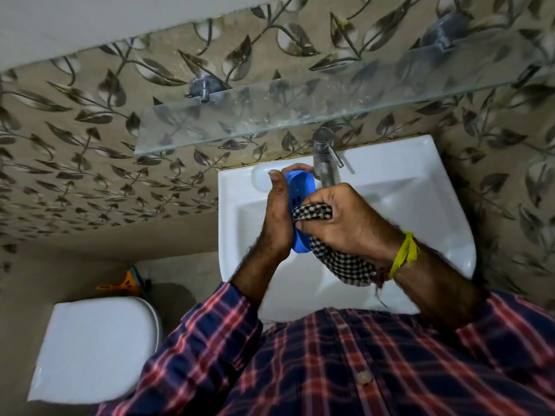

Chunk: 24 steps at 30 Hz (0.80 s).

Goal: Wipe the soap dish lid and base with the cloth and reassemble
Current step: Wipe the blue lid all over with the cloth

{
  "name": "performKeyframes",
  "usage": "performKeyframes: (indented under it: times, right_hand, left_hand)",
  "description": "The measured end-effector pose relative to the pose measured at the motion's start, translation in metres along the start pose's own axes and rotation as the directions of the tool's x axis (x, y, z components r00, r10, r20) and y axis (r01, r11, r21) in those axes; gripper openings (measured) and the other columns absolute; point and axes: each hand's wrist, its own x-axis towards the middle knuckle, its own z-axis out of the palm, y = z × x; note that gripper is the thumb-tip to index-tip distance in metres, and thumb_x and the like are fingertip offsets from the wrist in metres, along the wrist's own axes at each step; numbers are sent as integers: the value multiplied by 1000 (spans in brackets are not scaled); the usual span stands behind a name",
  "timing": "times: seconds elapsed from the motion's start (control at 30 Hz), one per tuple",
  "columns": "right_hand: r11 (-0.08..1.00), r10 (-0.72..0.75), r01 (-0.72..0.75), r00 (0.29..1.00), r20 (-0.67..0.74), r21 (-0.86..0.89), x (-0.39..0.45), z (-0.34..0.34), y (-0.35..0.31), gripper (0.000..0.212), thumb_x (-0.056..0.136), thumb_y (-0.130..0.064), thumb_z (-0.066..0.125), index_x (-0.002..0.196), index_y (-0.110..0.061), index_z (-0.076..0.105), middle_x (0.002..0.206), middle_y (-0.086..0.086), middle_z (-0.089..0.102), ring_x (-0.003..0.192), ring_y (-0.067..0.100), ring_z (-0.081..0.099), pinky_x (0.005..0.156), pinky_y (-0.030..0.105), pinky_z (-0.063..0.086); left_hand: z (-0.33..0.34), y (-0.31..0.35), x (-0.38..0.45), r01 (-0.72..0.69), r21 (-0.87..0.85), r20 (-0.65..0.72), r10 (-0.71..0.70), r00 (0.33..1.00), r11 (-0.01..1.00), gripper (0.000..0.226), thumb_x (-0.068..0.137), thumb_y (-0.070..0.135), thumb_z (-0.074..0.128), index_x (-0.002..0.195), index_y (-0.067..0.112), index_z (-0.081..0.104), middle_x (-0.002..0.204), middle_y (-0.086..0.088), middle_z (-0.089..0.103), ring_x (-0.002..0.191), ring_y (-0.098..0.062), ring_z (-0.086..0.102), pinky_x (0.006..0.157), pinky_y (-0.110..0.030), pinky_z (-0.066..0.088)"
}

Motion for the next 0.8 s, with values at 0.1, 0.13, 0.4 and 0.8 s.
performKeyframes:
  times: [0.1,0.13,0.4,0.8]
  right_hand:
    - [997,-30,34,997,64,-65,-1,5,1,9,82,-4,69,73,-6,68,68,7,69,61,15,66,59,39,56]
    - [996,-33,41,995,98,-80,-4,6,3,10,82,-4,70,73,-5,68,68,6,69,61,13,65,59,38,55]
    - [958,-65,85,995,81,-273,-16,13,13,11,82,-30,74,80,-25,64,79,-9,65,70,14,64,63,35,53]
    - [930,227,-143,948,-224,337,3,-5,24,7,78,-6,79,79,-5,72,71,7,72,64,12,62,63,29,52]
  left_hand:
    - [-9,2,12,52,-65,-64,-57,996,997,79,89,77,37,108,4,58,86,-6,60,77,-25,55,70,-31,46]
    - [-11,3,15,83,-90,-62,-88,994,992,71,91,71,37,107,6,60,88,-11,58,78,-27,54,71,-34,46]
    - [-17,6,19,186,-161,-43,-195,980,969,58,92,68,41,91,17,68,67,-6,61,56,-21,60,57,-30,53]
    - [-47,-37,-10,-497,585,308,392,867,641,76,97,60,47,155,16,28,169,-7,14,155,-29,16,123,-48,23]
